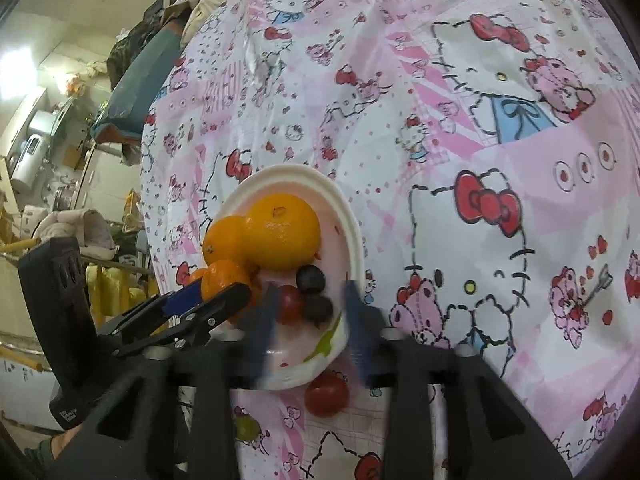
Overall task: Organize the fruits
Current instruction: 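Lower the tangerine and plum onto the plate and open both grippers, then lift both grippers away from the plate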
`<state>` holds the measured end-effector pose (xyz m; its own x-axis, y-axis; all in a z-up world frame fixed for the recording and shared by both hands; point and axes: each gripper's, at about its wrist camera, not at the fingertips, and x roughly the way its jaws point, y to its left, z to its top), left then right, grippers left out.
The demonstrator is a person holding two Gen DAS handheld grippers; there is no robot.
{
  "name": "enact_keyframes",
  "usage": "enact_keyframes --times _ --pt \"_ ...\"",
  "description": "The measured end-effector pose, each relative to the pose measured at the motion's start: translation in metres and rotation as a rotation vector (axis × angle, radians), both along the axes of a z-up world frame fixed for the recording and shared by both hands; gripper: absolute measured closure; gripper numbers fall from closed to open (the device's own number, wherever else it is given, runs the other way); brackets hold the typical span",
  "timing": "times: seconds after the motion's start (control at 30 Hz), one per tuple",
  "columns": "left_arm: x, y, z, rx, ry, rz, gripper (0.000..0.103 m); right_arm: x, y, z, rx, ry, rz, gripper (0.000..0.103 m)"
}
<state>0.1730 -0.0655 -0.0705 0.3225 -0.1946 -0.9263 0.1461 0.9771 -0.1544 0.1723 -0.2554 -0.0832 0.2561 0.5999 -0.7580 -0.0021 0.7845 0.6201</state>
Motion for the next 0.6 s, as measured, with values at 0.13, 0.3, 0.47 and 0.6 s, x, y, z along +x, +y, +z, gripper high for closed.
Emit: enact_keyframes --times 0.13,0.3,0.47,0.6 --pt "-0.001 0.001 0.006 -0.009 -0.034 0.013 0.033 0.0 -0.009 0.006 -0.02 -0.026 -0.044 0.034" --pt "0.003 0.005 0.013 -0.014 -0.054 0.034 0.033 0.003 -0.025 0.0 -0.019 -0.003 -0.104 0.034" --pt "0.001 0.008 0.02 -0.029 -0.074 0.039 0.033 0.001 -0.026 0.005 -0.023 -0.019 -0.103 0.034" --pt "-0.007 0.015 0.032 -0.011 -0.125 0.041 0.033 -0.001 -0.026 0.012 -0.02 -0.033 -0.102 0.034"
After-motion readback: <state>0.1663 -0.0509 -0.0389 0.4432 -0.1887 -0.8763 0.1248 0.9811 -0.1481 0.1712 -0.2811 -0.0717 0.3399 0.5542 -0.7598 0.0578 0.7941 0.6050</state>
